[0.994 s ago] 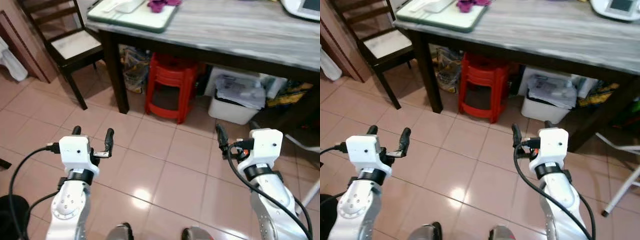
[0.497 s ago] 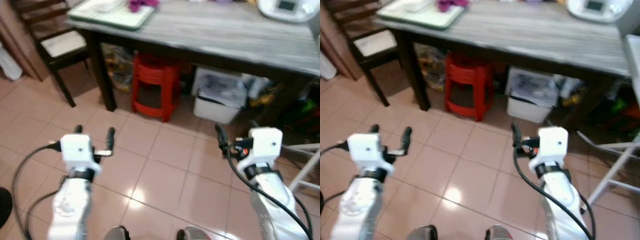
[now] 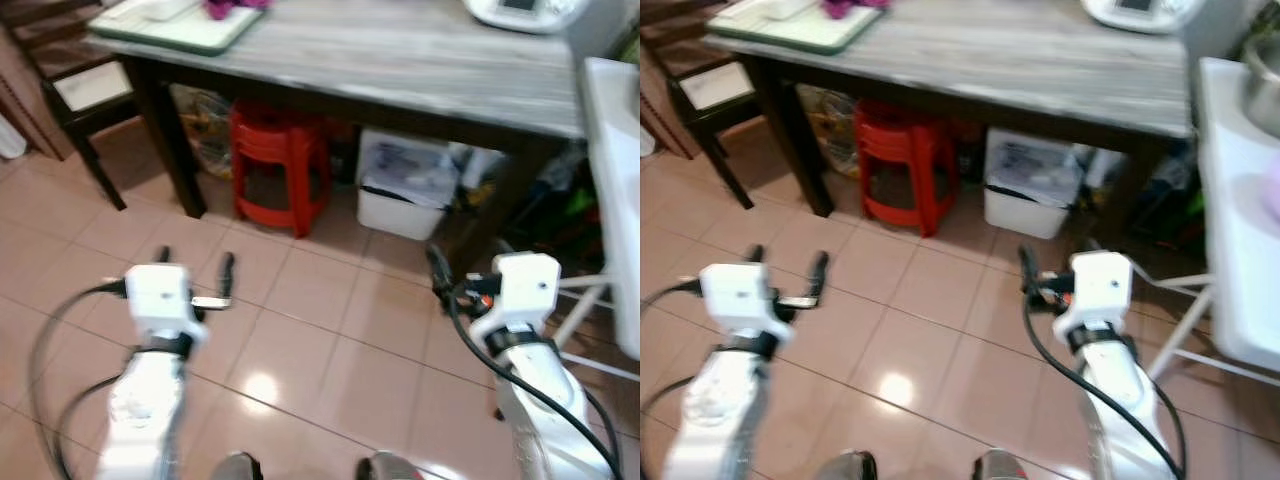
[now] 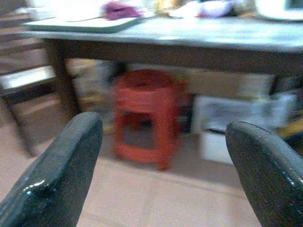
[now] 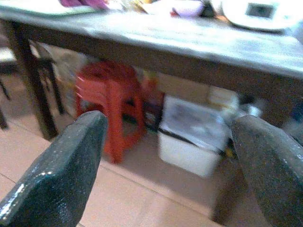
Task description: Setting the table
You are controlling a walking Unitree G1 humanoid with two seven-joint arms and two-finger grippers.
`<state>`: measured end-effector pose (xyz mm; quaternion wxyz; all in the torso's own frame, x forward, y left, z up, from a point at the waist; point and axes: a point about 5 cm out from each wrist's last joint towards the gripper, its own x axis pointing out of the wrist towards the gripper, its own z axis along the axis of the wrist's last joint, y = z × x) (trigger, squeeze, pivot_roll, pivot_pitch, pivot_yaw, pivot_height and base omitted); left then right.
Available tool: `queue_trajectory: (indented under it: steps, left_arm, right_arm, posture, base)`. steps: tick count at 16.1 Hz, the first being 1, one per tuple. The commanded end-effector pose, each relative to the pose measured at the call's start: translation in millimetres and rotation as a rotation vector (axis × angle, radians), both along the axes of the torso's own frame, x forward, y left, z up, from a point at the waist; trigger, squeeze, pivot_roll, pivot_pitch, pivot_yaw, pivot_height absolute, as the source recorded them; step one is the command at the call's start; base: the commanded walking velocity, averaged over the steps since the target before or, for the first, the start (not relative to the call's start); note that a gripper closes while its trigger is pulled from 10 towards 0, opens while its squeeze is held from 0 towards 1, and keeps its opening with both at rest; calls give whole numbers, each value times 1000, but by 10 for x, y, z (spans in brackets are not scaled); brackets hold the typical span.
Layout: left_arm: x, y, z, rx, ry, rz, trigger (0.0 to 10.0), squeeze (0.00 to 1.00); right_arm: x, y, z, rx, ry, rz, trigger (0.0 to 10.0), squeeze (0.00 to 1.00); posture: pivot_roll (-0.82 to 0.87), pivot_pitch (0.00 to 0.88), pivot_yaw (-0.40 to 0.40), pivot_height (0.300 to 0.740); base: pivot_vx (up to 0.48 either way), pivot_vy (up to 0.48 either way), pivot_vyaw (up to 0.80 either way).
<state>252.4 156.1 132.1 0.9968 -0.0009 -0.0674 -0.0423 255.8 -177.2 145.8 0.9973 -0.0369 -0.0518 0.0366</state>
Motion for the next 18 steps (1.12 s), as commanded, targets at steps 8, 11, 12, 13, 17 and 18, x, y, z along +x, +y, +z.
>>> queue_trajectory:
  steps: [8,11,12,13,17,18]
  left_arm:
    - [25,70,58,15,-15,8,10000,0]
    - [45,48,71,15,-21,-6,10000,0]
    - [48,51,68,15,-20,-6,10000,0]
    - [51,55,62,15,-18,-5,10000,0]
    - [52,50,65,13,-19,-4,10000,0]
    - [54,49,64,12,-18,-4,10000,0]
  right_arm:
    - [8,48,68,8,-34,10,10000,0]
    - [7,64,67,-11,-39,8,10000,0]
    - [9,64,69,-18,-40,6,10000,0]
    - [11,62,70,-13,-40,4,10000,0]
    - [10,55,60,17,-30,2,10000,0]
    - [12,55,69,14,-37,3,10000,0]
  posture:
    - [-111,211,0,740]
    - [-115,210,7,740]
    - [-115,210,7,740]
    - [-115,210,7,740]
    - [-115,210,7,740]
    - [-119,212,6,740]
  base:
    - [0,-360,-169]
    - [0,-336,0]
    - [0,-371,0]
    - [0,-375,0]
    - [0,-373,-400]
    - [0,-371,-800]
